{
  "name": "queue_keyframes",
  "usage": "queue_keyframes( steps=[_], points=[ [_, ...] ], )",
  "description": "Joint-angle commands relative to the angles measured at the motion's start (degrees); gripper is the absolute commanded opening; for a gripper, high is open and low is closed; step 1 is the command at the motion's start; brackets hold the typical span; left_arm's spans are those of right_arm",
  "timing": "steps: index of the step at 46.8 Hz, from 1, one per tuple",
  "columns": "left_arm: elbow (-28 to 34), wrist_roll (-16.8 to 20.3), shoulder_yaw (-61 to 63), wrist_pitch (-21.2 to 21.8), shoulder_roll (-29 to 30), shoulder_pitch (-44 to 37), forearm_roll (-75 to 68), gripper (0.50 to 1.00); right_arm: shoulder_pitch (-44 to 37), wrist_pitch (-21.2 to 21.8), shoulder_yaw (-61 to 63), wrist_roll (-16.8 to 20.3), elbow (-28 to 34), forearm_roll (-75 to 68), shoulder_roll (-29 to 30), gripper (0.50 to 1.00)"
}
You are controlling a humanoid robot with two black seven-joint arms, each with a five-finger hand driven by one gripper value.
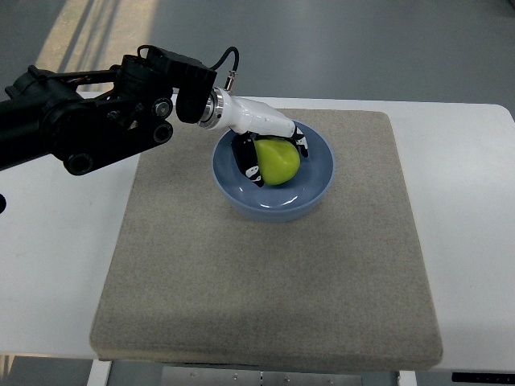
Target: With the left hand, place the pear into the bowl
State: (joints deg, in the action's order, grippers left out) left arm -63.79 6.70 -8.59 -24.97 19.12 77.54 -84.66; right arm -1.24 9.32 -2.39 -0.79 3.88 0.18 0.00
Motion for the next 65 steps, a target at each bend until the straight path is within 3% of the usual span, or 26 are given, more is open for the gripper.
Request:
queue_keyframes(
  steps=[1, 16, 41, 51, 65],
  points=[
    [0.0, 0.0, -0.4, -0.1, 0.3, 0.2, 0.3, 0.992, 0.0, 0.0, -0.1, 0.0, 0.0, 0.0, 0.0, 0.926],
    [3.6, 0.0, -6.8, 0.0, 2.7, 0.9, 16.1, 0.994, 0.0, 0.0, -0.1, 0.0, 0.0, 0.0, 0.0, 0.926],
    [23.2, 0.1, -7.2, 0.0, 6.4, -0.2, 55.7, 0.994, 0.0, 0.0, 0.0, 0.0, 0.0, 0.0, 0.0, 0.926],
    [29.3, 0.1, -7.5, 0.0, 6.1, -5.2, 66.0, 0.994, 0.0, 0.0, 0.0, 0.0, 0.0, 0.0, 0.0, 0.924],
    [29.8, -0.1, -14.0, -0.9, 5.3, -15.1, 80.4, 0.994, 0.0, 0.0, 0.0, 0.0, 0.0, 0.0, 0.0, 0.926]
  ],
)
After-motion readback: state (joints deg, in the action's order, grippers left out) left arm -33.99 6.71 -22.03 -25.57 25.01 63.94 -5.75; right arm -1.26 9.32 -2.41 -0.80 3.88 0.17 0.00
